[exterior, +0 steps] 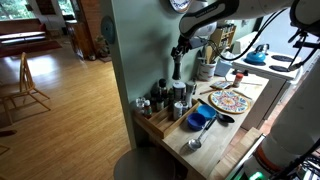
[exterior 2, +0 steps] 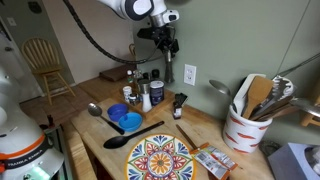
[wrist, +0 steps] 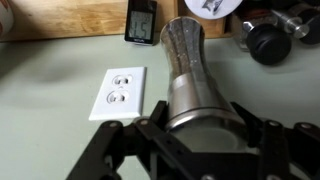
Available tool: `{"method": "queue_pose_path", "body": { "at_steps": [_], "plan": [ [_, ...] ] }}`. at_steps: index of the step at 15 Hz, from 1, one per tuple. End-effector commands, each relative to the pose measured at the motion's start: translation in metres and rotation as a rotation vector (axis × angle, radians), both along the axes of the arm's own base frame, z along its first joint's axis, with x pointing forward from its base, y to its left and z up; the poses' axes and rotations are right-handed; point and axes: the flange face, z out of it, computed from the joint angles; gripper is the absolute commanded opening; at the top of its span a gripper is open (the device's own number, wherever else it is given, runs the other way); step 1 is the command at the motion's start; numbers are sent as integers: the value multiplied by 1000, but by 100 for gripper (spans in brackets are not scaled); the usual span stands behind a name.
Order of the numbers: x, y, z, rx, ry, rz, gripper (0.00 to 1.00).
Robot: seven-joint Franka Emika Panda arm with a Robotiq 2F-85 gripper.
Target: Move the spice bottle to the right
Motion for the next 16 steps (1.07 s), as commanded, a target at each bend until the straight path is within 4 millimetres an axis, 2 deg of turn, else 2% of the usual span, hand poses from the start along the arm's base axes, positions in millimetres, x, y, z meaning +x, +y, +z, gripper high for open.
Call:
{"method": "queue_pose_path", "body": {
  "at_steps": [1,3,4,5,6,11,12,16],
  "plan": [
    [-15,-36,16,-4,-6,-76,38],
    [-23,-60,18,-7,-25,-142,38],
    [-28,-62,21,-4,-33,-147,38],
    [-13,-57,11,-1,-14,-113,38],
    [-15,-63,12,-2,-15,-121,63],
    [-11,-56,6,-2,-5,-109,63],
    [-11,-56,6,-2,-5,-109,38],
    [9,-97,0,1,-31,-237,38]
  ]
}}
